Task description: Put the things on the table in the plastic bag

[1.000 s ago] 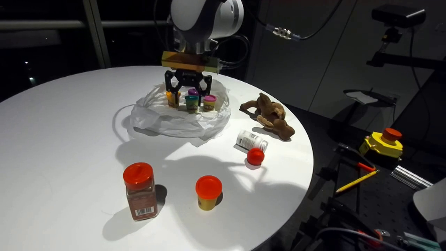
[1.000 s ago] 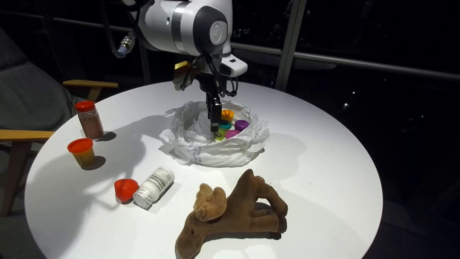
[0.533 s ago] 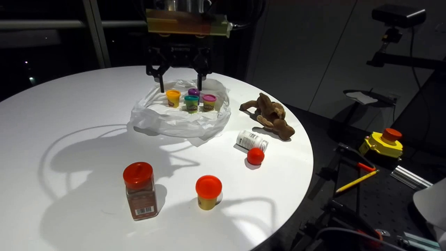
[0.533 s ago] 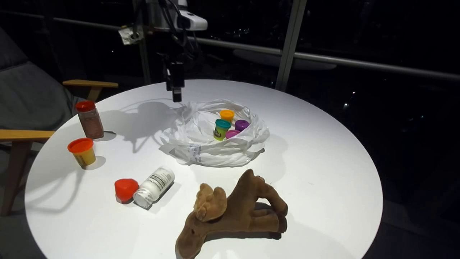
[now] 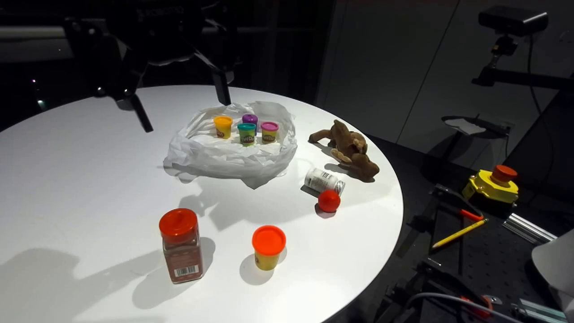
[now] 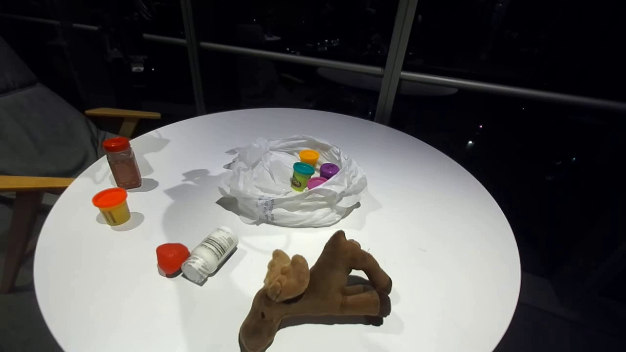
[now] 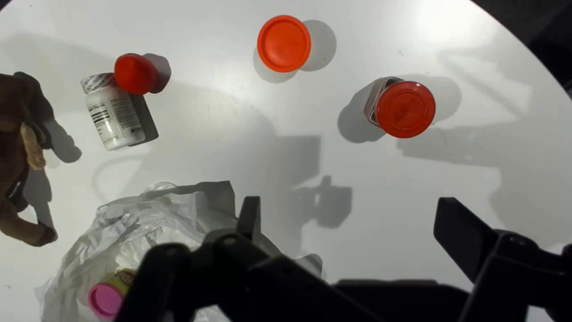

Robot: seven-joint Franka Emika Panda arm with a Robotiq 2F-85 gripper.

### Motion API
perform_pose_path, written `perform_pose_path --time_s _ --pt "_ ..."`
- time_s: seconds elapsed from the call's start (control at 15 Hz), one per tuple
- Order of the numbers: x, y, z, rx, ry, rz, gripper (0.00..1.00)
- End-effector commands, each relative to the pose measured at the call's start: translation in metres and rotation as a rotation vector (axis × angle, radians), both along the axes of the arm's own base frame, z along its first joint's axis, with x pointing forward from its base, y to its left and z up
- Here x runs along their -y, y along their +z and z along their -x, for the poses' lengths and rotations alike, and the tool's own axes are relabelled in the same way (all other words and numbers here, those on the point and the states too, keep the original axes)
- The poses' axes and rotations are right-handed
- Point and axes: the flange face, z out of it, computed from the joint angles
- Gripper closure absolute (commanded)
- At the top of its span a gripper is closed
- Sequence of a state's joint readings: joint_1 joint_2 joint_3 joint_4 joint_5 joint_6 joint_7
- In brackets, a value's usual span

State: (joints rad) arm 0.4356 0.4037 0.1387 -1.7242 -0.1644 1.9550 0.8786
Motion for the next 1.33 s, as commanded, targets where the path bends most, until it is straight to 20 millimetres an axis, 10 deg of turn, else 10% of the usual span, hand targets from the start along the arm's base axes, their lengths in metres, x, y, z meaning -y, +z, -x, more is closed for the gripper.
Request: perform_pose_path --time_s 0.0,0.47,1.27 --pt "-0.030 -0.025 -0.011 0.021 0.092 0.053 0.00" --pt "-0.039 -0.100 -0.030 0.075 0.102 -0.031 0.00" --pt "-0.056 -0.105 0.014 0.031 0.070 -0.043 0.00"
